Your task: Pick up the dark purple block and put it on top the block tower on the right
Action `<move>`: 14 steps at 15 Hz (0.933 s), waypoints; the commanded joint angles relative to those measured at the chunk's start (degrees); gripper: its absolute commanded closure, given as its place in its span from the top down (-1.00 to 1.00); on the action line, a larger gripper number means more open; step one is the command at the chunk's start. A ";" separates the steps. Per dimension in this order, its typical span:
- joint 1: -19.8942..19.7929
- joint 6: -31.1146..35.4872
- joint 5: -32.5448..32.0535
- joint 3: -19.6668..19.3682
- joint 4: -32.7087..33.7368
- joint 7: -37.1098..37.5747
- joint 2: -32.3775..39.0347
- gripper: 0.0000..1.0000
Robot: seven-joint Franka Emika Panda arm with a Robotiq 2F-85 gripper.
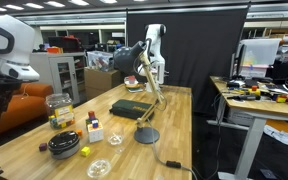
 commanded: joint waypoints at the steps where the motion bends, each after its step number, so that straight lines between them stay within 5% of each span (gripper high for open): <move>1: 0.64 -0.04 -0.29 -0.74 0.08 0.27 -0.04 1.00; 5: 0.45 2.24 0.03 -0.27 0.10 1.82 0.77 1.00; 9: 2.25 18.50 5.61 2.15 0.18 10.06 9.82 1.00; 14: 5.80 30.38 2.28 2.74 3.07 19.49 24.54 1.00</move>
